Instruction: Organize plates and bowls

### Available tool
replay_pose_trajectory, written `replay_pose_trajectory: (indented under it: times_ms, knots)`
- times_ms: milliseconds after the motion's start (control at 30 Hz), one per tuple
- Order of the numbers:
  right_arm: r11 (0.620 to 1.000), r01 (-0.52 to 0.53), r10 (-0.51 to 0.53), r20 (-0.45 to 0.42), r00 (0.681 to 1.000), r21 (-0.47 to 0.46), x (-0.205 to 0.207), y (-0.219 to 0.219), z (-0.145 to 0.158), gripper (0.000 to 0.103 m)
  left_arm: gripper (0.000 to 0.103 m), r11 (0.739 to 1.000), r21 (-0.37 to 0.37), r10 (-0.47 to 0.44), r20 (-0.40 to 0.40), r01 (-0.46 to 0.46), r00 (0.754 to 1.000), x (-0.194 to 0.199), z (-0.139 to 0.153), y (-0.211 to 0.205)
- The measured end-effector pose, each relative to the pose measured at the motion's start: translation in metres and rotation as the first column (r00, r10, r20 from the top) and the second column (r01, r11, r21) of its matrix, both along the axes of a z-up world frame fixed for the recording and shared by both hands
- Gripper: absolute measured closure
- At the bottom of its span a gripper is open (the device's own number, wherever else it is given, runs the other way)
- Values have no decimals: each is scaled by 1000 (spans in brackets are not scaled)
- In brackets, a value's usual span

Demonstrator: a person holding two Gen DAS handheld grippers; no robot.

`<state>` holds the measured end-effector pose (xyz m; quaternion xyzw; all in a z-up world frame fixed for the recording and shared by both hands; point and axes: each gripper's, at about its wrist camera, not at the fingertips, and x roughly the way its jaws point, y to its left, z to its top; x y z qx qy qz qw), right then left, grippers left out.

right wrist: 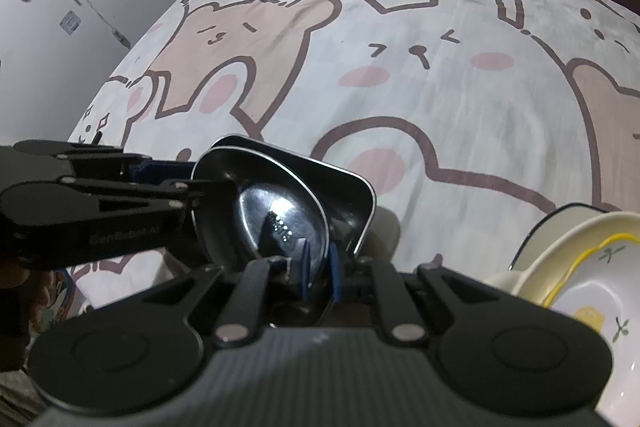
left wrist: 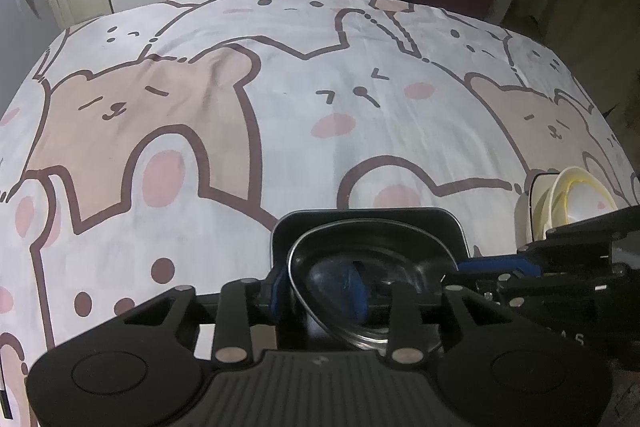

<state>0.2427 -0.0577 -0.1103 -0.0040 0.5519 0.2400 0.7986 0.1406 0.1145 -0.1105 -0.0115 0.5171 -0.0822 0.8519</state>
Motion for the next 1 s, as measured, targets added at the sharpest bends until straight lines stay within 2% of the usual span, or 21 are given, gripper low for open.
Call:
replay_pose_trajectory:
  times_ms: [500,667,700,733,767,800,900,1000]
  knots:
    - [1000,16,-16,6,1000,24,0,-5,8,89,62,1000,1,-2,12,2,1000,-1,5,0]
    - [998,29,-30,16,999,48,-1,-9,14,88,52,1000,-3,13,45,-13,999,-5,16,8]
    - [998,35,-36,23,999,55,-1,-10,16,82,50,1000,-12,19,54,-19,998,-6,19,11]
    - [997,43,-45,26,999,67,-1,-12,19,74,42,1000,-16,24,61,-23,998,-7,22,13]
    - [995,57,-59,29,998,77,-1,-14,21,54,33,999,-19,29,69,-28,997,-8,24,16]
    - [994,73,-76,38,996,82,-1,-15,22,37,30,999,-21,34,73,-32,997,-9,25,19]
    - [989,106,-112,60,992,99,-3,-21,25,28,28,998,-28,53,71,-51,996,-11,25,28]
    - [983,151,-152,2,988,108,0,-26,20,26,30,998,-36,53,58,-51,997,-14,23,34]
